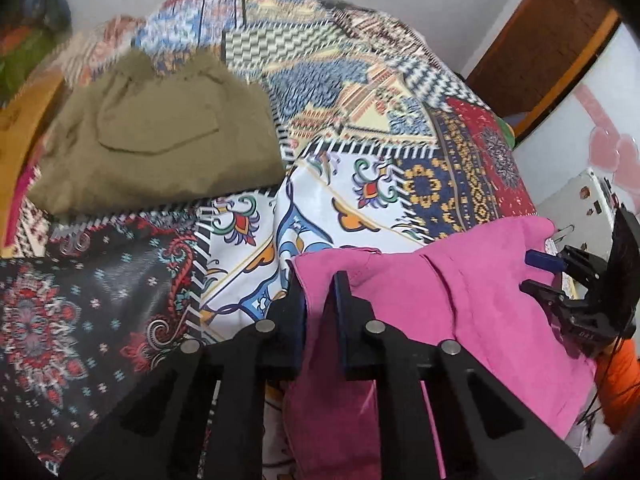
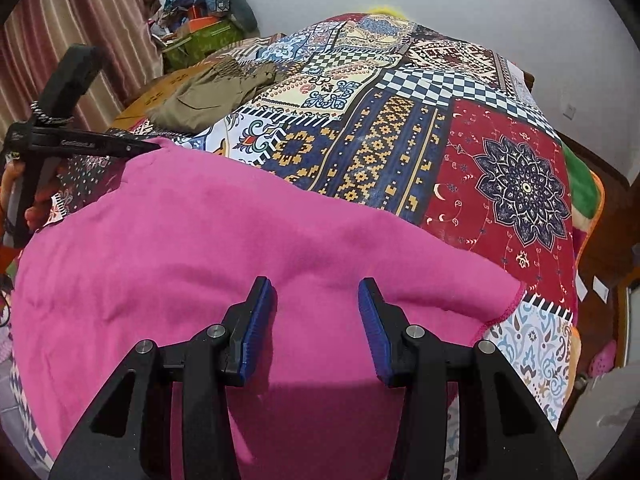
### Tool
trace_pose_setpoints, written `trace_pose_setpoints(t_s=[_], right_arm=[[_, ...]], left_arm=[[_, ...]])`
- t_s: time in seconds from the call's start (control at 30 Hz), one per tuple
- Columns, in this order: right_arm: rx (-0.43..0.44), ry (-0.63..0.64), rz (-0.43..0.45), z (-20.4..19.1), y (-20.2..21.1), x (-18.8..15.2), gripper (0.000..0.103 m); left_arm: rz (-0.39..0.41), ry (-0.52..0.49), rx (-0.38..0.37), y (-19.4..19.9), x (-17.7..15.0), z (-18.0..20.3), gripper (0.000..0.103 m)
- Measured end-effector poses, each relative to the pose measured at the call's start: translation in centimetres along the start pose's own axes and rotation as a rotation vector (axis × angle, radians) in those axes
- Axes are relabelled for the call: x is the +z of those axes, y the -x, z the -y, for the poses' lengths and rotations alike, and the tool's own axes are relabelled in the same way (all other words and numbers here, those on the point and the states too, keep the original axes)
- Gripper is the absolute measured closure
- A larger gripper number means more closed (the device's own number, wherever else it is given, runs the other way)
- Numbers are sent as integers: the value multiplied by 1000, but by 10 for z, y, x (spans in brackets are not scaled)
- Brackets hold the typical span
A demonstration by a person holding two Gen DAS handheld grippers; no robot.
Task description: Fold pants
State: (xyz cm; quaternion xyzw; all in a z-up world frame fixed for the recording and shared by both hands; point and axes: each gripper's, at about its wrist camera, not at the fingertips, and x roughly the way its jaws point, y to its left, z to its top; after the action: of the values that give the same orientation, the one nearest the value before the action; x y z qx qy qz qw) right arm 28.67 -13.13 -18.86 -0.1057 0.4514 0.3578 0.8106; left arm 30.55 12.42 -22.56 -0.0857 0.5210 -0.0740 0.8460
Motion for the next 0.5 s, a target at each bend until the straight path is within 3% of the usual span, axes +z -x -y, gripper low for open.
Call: trace_pose_setpoints(t_s=[0.1, 0.27, 0.4, 0.5], right_arm=[[-4, 4, 0, -1, 1, 0, 61], [-21, 58, 4, -11, 2, 2, 61], [2, 81, 7, -15, 3, 4, 61], [14, 91, 9, -18, 1, 3, 61]], left_arm=[[32, 1, 3, 11, -2, 4, 96], [108, 112, -79, 32, -1, -9, 97], [123, 133, -42, 40, -4, -15, 98], [140, 205, -64, 49, -11, -31, 98]])
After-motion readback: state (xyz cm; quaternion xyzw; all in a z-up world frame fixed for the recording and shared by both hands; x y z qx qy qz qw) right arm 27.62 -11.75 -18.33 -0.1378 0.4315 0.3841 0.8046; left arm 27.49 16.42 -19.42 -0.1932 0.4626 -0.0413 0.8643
